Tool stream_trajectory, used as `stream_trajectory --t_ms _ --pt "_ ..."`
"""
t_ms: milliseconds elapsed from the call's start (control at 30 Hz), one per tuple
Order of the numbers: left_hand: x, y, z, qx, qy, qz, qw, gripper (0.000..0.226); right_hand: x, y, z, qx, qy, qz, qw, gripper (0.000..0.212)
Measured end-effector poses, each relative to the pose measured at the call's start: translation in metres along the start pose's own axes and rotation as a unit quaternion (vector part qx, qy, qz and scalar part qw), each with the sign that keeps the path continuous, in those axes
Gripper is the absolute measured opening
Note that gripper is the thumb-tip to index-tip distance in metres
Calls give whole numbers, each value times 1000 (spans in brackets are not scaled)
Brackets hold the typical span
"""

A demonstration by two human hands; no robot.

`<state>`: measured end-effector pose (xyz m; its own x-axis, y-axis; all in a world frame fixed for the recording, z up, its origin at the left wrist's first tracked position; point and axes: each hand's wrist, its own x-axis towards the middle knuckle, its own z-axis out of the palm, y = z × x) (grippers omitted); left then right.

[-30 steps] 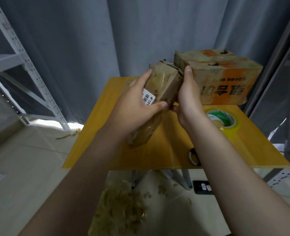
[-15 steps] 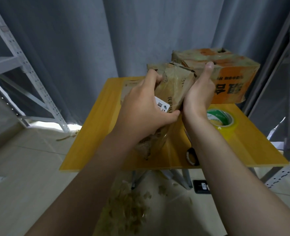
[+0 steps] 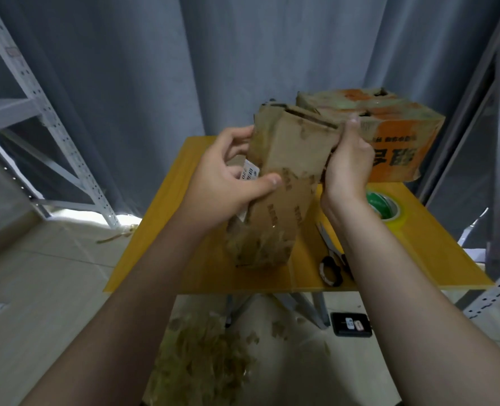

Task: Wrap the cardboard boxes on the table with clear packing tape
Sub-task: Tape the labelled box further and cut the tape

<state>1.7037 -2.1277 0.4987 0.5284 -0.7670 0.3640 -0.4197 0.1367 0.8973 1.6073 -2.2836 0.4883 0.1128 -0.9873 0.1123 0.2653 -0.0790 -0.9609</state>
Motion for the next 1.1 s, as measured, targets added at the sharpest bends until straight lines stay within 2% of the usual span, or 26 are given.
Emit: stream_trajectory --t_ms 67,200,300,400,467,567,633,700,833,933,1033,1100 --pt "4 1 -4 -59 4 -25 998 67 -4 -5 5 -17 -74 9 997 60" --pt "9 -3 -10 -105 6 -34 994 69 -12 -11 12 -44 -150 57 986 70" --pt "11 -9 -5 -49 2 -12 999 54 -17 -11 13 -39 -178 62 981 62" --pt "14 -17 1 102 73 27 992 55 -17 -12 13 -84 -165 17 983 55" --pt "14 -17 5 173 103 41 979 70 -20 -12 14 -103 -157 -16 982 60" --pt "12 -16 13 206 52 30 977 113 -21 -8 18 -115 -144 -28 983 52" --pt "10 -18 16 224 30 19 974 129 -18 -5 18 -122 -146 -39 981 40" --pt "10 -23 18 225 33 17 974 131 -18 -7 17 -133 -157 -39 978 40" --pt "8 -20 23 246 35 26 968 131 -22 -20 16 -143 -140 -29 979 65" --pt "3 -14 30 253 36 33 966 128 -23 -22 10 -164 -117 -41 979 48" --pt "-2 -9 36 267 37 37 962 127 -27 -22 5 -156 -75 -79 982 57" --pt "-3 -4 36 284 35 45 957 127 -27 -20 4 -151 -41 -120 980 55"
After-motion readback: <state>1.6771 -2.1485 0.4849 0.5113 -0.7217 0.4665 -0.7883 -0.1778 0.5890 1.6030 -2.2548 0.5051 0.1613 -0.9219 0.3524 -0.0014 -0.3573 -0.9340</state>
